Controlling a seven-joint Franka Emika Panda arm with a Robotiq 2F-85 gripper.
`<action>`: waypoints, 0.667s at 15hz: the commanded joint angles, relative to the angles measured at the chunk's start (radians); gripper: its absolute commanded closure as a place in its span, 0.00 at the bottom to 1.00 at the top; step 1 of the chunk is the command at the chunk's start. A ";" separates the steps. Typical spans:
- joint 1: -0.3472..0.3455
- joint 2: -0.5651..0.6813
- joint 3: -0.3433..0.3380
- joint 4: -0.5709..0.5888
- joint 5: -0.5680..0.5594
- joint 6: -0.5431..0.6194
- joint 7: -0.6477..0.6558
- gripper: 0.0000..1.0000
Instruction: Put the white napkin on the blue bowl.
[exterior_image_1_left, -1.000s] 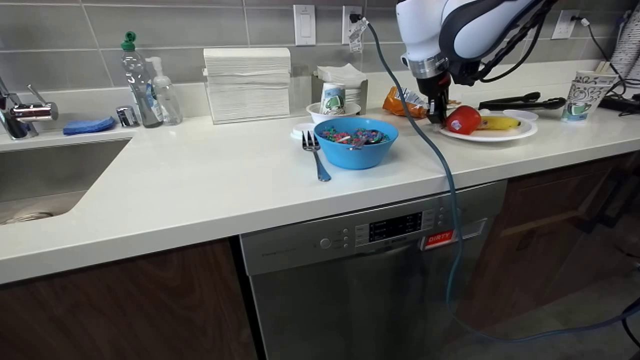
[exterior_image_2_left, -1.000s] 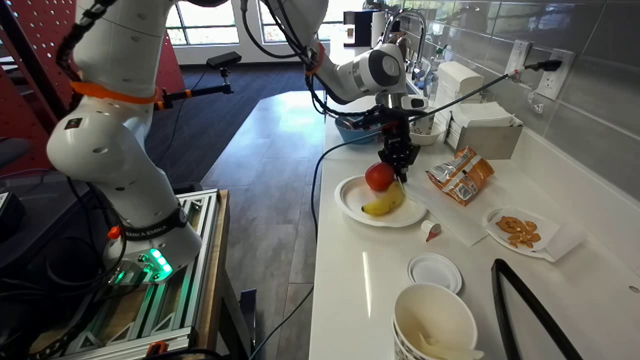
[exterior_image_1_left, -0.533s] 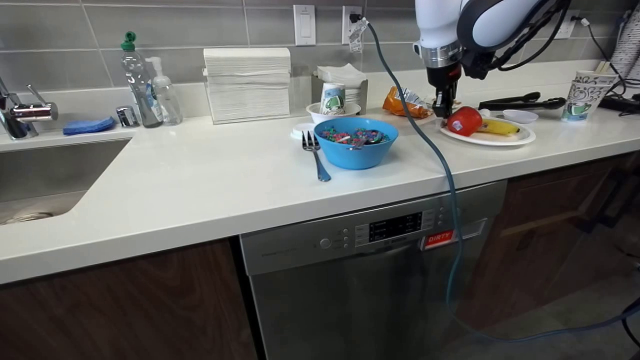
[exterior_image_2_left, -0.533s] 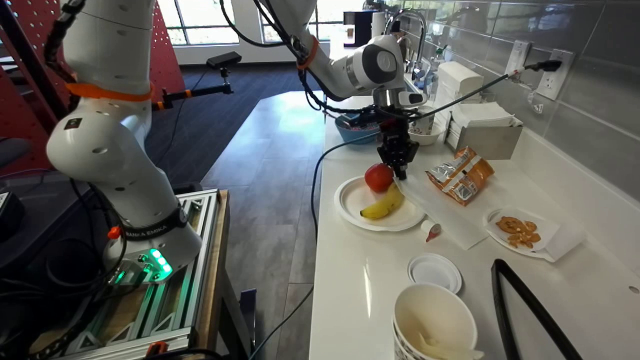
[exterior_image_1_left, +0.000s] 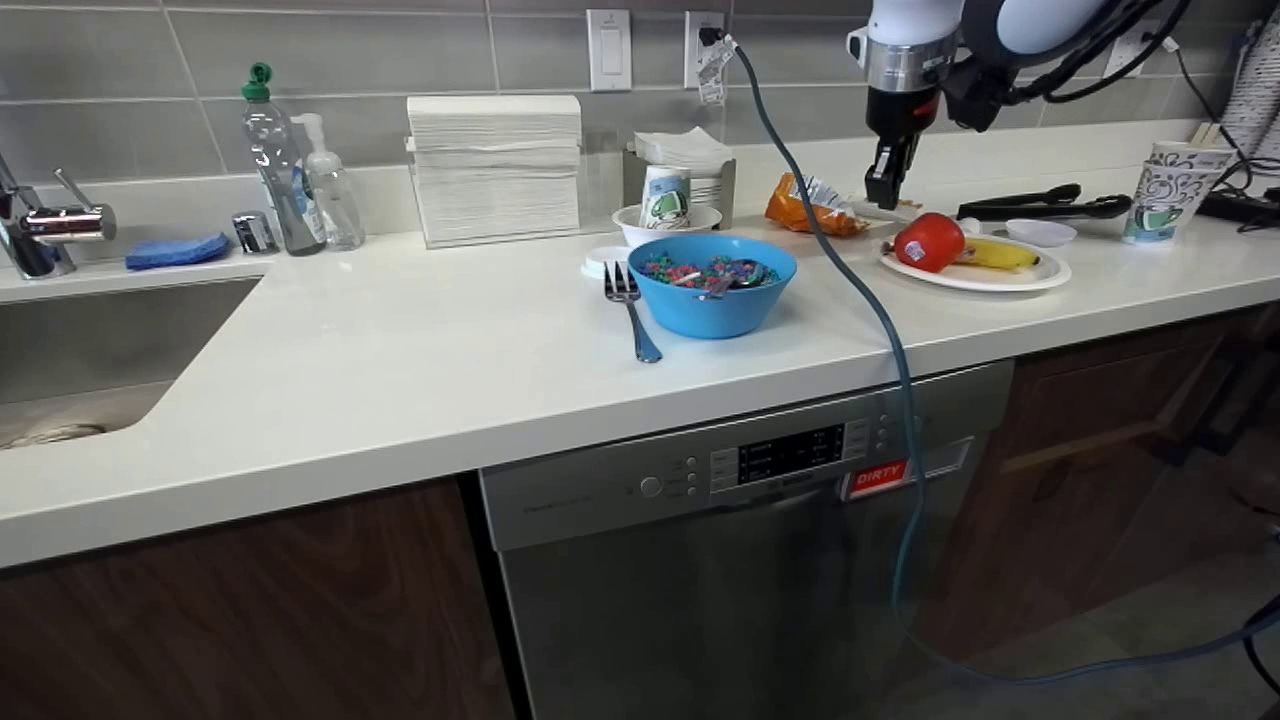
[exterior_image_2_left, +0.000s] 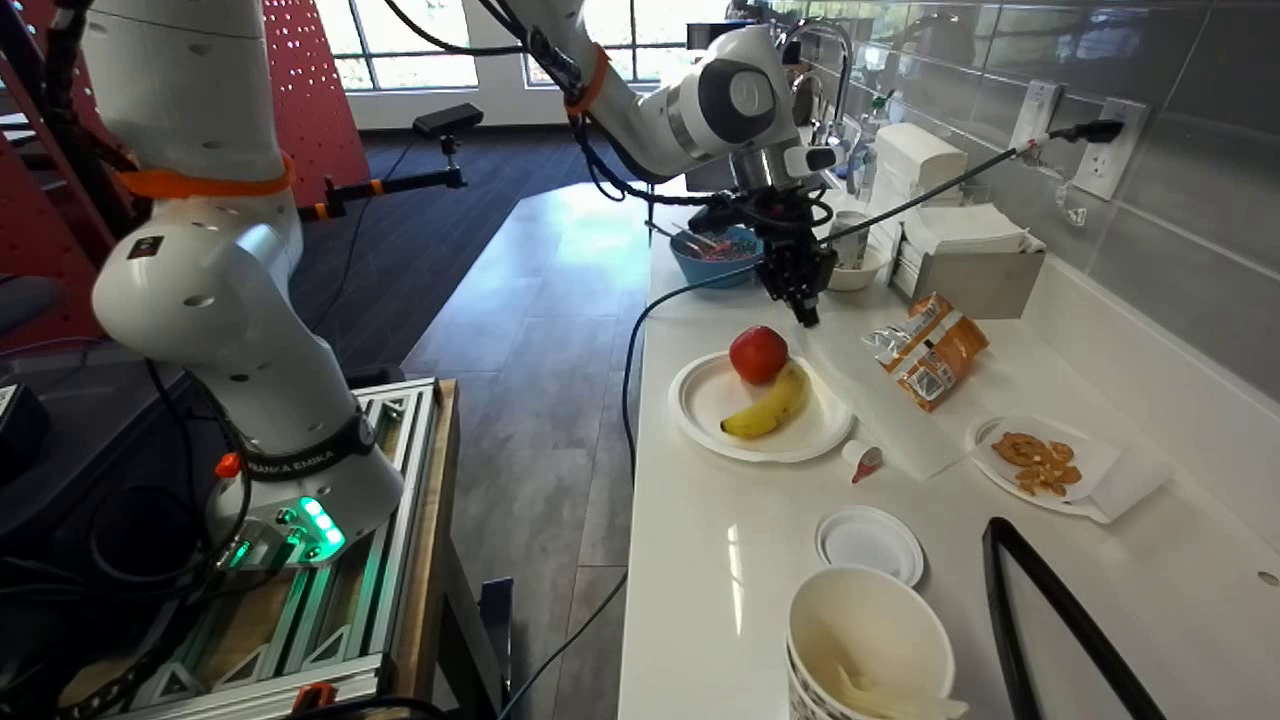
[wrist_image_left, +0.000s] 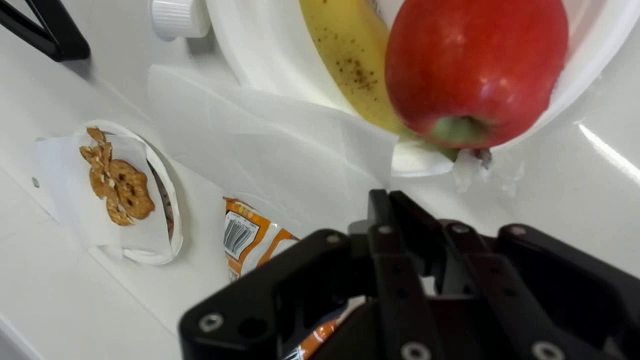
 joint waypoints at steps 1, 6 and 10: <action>-0.002 -0.105 -0.003 -0.102 0.017 0.066 0.000 0.99; -0.003 -0.212 0.020 -0.193 0.066 0.097 -0.048 0.99; 0.001 -0.312 0.042 -0.271 0.116 0.103 -0.089 0.99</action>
